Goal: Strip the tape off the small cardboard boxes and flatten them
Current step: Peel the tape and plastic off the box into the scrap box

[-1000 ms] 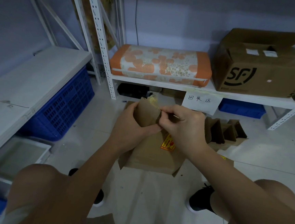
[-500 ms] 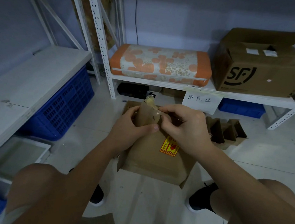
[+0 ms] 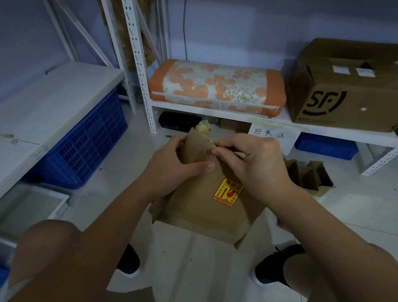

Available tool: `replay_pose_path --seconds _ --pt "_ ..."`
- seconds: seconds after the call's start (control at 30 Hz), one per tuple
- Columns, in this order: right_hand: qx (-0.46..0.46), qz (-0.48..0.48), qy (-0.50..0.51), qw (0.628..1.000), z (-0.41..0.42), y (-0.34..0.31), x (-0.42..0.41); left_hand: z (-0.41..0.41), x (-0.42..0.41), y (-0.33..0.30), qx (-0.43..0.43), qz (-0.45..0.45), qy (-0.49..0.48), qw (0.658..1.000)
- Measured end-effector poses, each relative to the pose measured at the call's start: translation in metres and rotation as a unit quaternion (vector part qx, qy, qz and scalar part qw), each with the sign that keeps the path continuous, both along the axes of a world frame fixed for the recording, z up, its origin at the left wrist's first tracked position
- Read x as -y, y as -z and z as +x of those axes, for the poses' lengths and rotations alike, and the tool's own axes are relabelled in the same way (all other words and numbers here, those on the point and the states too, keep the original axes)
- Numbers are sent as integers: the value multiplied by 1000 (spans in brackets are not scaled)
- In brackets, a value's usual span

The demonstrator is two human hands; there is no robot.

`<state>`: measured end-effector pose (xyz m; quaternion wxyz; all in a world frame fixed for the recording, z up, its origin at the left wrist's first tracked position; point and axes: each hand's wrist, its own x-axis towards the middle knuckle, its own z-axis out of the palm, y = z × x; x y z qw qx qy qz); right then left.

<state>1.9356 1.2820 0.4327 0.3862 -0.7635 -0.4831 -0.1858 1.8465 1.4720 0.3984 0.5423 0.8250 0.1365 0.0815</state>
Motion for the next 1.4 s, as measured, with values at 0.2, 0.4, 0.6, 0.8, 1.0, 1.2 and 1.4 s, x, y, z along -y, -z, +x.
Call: replay_pose_path --seconds 0.2,0.4,0.6,0.8,1.0,1.2,1.4 --pt "47 -31 25 998 -3 -2 -3 3 2 1 4 20 -15 1000" --pt "87 -25 72 993 -2 8 -7 4 5 5 10 39 -27 999" --pt "106 -19 82 991 -1 13 -8 5 8 9 -5 41 -25 999" --pt "-16 18 61 998 -1 11 -4 4 7 9 -18 -11 -2 1000" --pt "-55 1 7 998 -3 -4 6 1 0 8 -24 -95 23 995" --pt "0 -46 -24 999 2 -11 7 0 -2 4 -29 -88 31 995" --pt "-27 -58 -37 997 7 -21 6 0 -7 -3 -19 -83 46 995"
